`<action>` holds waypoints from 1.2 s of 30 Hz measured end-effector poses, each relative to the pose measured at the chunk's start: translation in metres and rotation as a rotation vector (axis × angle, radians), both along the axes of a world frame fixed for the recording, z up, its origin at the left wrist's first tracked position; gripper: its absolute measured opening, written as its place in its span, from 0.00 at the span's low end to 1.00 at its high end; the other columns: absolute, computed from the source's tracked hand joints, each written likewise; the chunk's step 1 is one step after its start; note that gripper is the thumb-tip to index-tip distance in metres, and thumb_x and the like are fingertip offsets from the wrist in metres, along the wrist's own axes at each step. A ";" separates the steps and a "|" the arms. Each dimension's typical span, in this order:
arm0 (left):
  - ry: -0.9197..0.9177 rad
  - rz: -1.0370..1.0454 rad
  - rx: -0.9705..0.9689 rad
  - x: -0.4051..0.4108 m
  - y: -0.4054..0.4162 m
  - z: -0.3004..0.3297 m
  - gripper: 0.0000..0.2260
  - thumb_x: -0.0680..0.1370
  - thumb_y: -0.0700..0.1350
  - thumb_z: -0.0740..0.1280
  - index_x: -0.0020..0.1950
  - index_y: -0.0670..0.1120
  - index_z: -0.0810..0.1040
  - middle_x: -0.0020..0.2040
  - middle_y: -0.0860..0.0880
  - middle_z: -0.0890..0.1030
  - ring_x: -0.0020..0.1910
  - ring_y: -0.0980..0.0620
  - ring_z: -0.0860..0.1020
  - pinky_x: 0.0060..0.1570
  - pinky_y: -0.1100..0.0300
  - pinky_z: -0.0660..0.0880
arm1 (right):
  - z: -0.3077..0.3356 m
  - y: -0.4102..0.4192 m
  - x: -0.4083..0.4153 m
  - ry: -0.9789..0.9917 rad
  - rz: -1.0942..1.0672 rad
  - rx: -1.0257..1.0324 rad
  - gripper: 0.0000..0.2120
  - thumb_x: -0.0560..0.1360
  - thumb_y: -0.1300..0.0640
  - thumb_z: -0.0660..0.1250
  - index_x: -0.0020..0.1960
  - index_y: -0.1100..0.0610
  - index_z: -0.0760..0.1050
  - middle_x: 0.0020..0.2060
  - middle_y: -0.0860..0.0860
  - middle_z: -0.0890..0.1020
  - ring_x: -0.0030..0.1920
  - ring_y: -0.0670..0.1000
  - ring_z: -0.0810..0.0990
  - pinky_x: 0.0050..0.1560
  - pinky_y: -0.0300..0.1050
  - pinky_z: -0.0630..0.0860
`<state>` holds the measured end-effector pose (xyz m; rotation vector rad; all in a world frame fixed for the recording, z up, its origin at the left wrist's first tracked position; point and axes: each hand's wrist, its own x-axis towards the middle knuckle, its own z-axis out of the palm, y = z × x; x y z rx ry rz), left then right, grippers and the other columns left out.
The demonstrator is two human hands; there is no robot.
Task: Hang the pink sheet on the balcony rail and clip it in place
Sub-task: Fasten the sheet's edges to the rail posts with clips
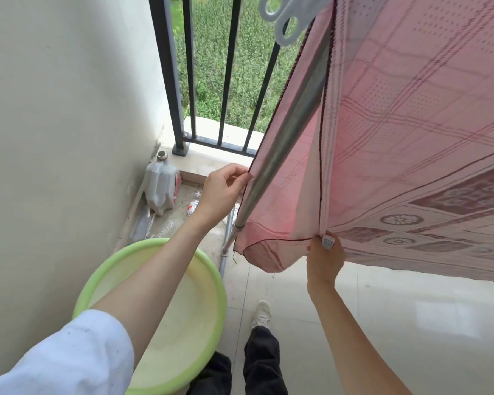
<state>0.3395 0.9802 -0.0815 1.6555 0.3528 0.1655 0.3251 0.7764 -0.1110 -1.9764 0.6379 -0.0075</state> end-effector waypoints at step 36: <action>-0.033 0.045 0.004 0.002 -0.002 -0.003 0.08 0.71 0.35 0.71 0.40 0.48 0.80 0.38 0.53 0.82 0.40 0.57 0.80 0.49 0.60 0.78 | 0.000 0.082 0.006 0.185 0.363 0.477 0.04 0.74 0.62 0.66 0.44 0.59 0.71 0.33 0.53 0.77 0.27 0.45 0.72 0.29 0.38 0.69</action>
